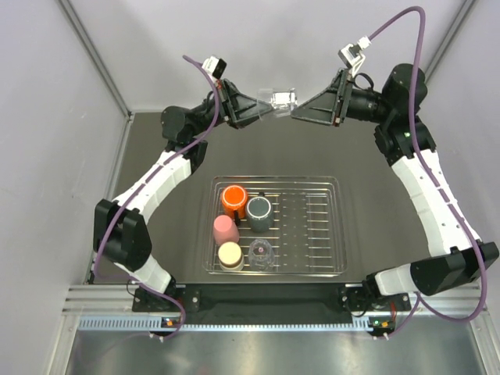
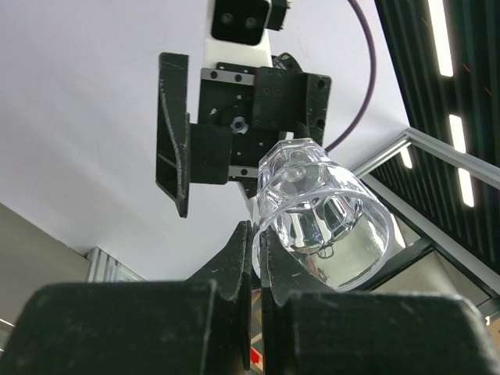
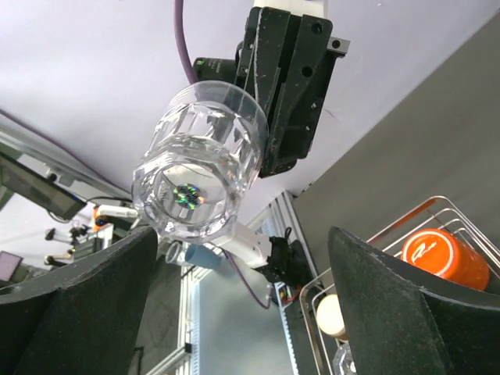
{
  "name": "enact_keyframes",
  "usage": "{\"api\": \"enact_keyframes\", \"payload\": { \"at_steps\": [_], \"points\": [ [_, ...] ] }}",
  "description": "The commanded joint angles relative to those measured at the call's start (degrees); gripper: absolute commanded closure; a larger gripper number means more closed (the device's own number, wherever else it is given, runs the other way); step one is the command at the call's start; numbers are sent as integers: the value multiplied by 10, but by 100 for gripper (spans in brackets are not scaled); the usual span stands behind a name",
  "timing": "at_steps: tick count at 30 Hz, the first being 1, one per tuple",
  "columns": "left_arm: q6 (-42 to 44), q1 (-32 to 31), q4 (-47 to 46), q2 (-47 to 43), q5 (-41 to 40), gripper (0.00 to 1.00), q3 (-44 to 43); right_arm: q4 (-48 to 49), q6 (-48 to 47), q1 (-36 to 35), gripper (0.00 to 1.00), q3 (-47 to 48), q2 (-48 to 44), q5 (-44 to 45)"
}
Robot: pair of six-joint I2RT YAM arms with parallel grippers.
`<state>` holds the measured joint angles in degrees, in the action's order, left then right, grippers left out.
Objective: Load the cups into the dish rack
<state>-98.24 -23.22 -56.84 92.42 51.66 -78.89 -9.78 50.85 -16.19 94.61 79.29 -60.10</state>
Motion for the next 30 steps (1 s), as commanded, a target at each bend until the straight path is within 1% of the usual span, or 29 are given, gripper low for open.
{"api": "enact_keyframes", "payload": {
  "at_steps": [1,2,5,11,14,18,21,22,24,26,27,28,29,30],
  "points": [
    [-17,0,-63,-4,6,100,3,159,99,5,14,-26,-5,-10],
    [-17,0,-61,-4,6,100,3,171,119,5,15,-30,-6,-7],
    [-14,0,-55,-2,12,100,-1,177,125,4,21,-34,-4,5],
    [7,-1,-17,-3,20,100,-4,180,125,-4,22,-14,-1,23],
    [14,-2,-4,-4,21,100,-5,176,127,-11,25,-8,4,24],
    [19,-2,7,-4,22,100,-7,172,125,-26,30,-7,9,30],
    [19,-2,8,-1,24,100,-10,168,122,-31,38,-12,9,36],
    [19,-2,9,-1,25,100,-11,168,121,-31,46,-10,10,36],
    [22,-2,15,-1,26,100,-12,167,122,-32,55,-7,14,33],
    [26,-2,23,0,26,100,-13,166,122,-32,66,-7,14,32],
    [26,-2,23,-1,26,100,-14,166,122,-32,78,-7,14,32],
    [26,-2,25,0,27,100,-14,165,122,-32,85,-5,14,32],
    [26,-2,28,0,28,98,-14,154,116,-32,92,-3,15,32],
    [26,-2,28,0,29,71,-13,145,110,-30,100,3,15,34]
  ]
}}
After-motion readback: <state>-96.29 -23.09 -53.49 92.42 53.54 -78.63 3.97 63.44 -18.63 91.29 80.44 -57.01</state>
